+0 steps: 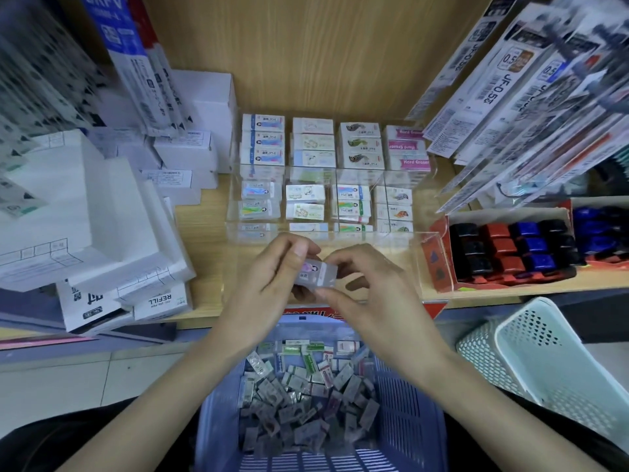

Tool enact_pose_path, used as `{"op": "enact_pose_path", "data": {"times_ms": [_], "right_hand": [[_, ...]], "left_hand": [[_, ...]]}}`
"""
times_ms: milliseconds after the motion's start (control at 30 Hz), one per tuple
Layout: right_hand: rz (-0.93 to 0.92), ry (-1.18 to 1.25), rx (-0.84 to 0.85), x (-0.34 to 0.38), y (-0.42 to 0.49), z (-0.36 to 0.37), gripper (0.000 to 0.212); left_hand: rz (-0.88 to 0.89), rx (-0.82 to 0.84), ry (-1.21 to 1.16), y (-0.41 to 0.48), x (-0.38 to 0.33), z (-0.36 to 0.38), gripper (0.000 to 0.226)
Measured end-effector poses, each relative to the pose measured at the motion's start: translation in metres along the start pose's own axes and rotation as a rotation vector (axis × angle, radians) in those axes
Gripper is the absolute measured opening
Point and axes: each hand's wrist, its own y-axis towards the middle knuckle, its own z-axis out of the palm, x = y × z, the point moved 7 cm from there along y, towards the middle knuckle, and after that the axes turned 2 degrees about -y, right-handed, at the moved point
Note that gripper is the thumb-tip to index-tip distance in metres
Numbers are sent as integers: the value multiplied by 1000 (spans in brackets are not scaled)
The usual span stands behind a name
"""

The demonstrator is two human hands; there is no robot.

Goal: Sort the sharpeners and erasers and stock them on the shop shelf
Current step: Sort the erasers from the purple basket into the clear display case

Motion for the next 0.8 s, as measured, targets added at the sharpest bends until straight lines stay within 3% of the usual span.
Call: {"op": "enact_pose_path", "data": {"times_ms": [133, 267, 433, 567, 667, 800], "right_hand": [[29, 52, -143, -9, 14, -20, 26], [-20, -101, -228, -7, 47, -24, 28], [-162, -301, -147, 14, 89, 23, 33], [-274, -521, -70, 27, 109, 51, 37], [-266, -570, 2, 29, 117, 58, 40], [-236, -525, 85, 29, 120, 55, 37]], "left_hand": [[-38, -28, -82, 1, 4, -10, 29], [-63, -42, -90, -5, 11, -27, 35], [231, -122, 426, -18, -6, -59, 19], [278, -147, 607, -25, -7, -73, 21], [125, -187, 519, -25, -1, -85, 20], [61, -121, 197, -24, 1, -85, 13]]}}
